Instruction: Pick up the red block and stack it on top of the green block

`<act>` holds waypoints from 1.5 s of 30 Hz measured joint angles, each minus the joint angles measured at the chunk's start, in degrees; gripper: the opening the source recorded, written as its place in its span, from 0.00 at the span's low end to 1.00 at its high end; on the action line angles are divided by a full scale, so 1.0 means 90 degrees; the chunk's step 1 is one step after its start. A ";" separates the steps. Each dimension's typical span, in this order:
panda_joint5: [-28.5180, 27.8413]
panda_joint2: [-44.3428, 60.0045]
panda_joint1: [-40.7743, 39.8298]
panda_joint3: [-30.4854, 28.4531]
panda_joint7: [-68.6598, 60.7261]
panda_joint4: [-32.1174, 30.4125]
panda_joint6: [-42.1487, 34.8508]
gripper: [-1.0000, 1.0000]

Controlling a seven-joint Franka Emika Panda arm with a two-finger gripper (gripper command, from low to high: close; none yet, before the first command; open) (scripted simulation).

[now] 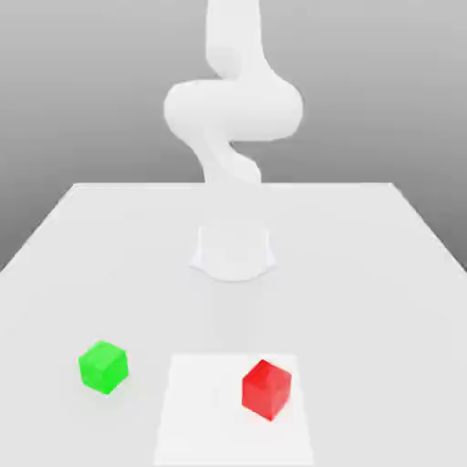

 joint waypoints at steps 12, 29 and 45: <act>0.0605 0.2830 -0.0078 0.0565 0.2013 -0.1373 0.1526 0.50; -0.0811 0.6212 0.0171 0.0400 0.4797 -0.2173 0.3831 0.00; -0.0362 0.4402 -0.1381 -0.0179 0.3623 -0.2460 0.2342 0.00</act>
